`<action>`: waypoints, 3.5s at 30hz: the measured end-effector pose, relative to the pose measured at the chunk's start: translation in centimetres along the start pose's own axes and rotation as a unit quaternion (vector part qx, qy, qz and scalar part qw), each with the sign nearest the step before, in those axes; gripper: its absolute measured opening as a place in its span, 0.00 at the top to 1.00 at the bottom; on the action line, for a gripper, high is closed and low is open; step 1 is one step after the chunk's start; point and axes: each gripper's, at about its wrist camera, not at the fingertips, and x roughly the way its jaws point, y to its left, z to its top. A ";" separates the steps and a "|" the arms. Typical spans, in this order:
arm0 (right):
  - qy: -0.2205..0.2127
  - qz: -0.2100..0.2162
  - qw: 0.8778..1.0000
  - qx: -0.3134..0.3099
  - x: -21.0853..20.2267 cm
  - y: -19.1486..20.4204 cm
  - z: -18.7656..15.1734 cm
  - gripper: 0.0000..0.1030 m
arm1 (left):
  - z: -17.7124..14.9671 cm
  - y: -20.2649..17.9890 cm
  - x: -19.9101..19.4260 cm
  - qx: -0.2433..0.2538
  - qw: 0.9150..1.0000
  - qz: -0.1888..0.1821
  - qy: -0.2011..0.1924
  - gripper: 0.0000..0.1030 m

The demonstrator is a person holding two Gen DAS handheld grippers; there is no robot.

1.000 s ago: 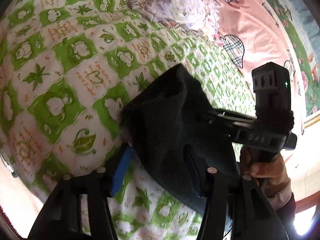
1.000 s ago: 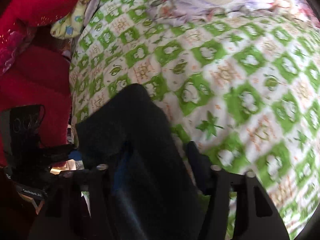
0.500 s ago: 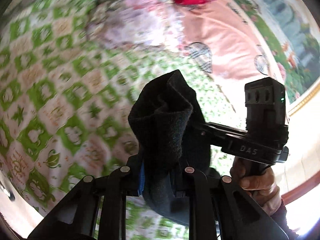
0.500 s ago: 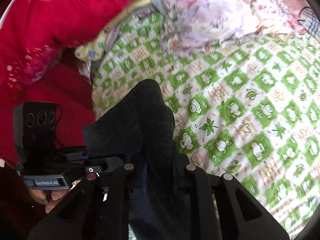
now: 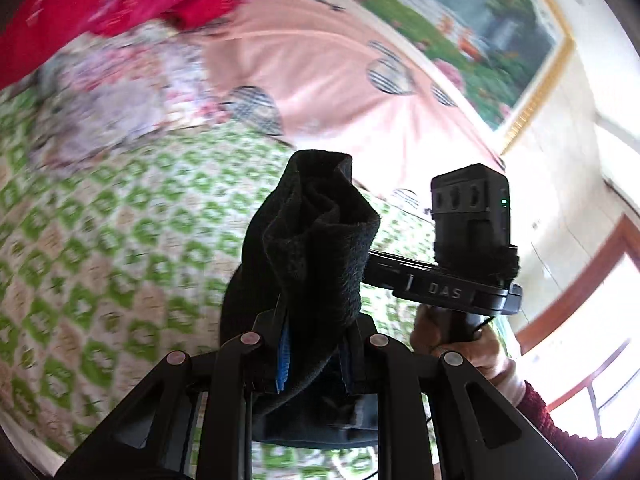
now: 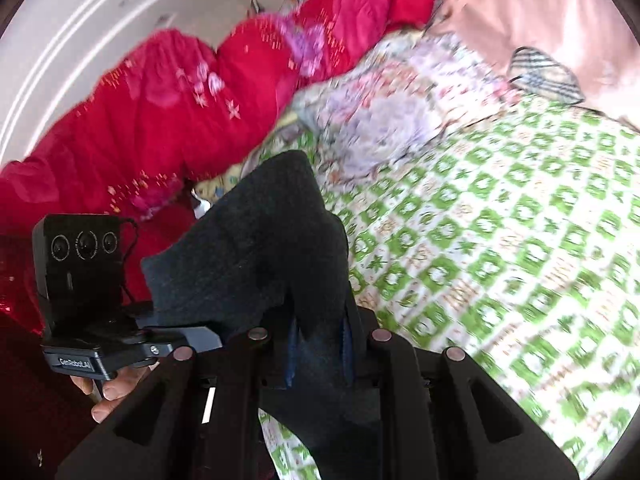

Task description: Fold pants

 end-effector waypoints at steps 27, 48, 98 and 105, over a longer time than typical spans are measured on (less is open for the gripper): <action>-0.091 -0.071 0.981 0.156 -12.3 -7.4 -16.0 0.80 | -10.8 -13.5 12.1 0.169 0.971 -0.075 0.154 0.82; -0.104 -0.266 0.920 0.269 -17.9 -7.0 -23.9 0.62 | -16.7 -14.8 15.2 0.240 0.936 -0.124 0.225 0.52; -0.121 -0.269 0.891 0.344 -13.3 -4.8 -26.0 0.10 | -8.4 -1.8 14.2 0.108 0.974 0.037 0.195 0.17; -0.130 -0.239 0.890 0.367 -12.9 -5.7 -26.7 0.10 | -8.9 0.4 15.5 0.053 0.976 0.007 0.212 0.17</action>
